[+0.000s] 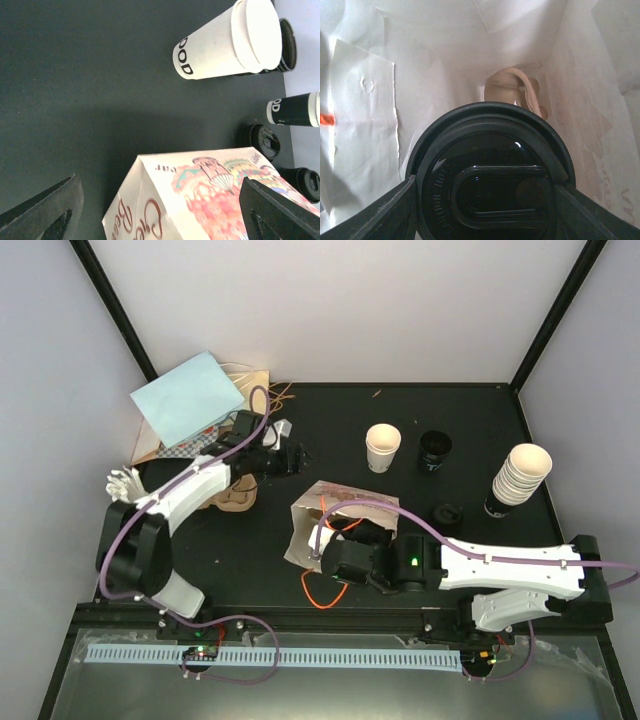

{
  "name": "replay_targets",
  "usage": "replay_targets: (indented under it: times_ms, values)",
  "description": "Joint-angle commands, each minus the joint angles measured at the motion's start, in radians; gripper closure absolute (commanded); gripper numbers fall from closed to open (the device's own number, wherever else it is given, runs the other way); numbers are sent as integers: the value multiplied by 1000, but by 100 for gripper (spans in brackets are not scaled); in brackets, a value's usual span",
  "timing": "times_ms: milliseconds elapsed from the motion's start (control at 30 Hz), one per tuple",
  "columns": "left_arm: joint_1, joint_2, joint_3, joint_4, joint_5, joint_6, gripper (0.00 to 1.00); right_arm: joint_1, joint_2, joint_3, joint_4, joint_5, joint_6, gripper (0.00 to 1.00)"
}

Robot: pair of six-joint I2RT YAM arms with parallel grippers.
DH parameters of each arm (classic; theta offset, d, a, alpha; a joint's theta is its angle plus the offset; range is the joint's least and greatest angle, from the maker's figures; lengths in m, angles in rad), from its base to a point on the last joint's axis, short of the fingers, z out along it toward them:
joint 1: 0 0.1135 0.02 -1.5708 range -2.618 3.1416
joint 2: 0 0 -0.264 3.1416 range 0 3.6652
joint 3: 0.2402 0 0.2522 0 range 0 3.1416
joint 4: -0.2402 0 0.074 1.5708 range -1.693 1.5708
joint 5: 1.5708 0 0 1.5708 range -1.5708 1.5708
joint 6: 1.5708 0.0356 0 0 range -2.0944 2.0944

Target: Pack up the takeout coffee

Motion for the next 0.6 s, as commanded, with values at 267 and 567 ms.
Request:
replay_targets:
  times_ms: [267, 567]
  values:
    - [-19, 281, 185, 52, 81, 35, 15, 5, -14, -34, 99, 66, -72, 49]
    - [-40, 372, 207, 66, 124, 40, 18, 2, -4, -51, 137, 69, -102, 49]
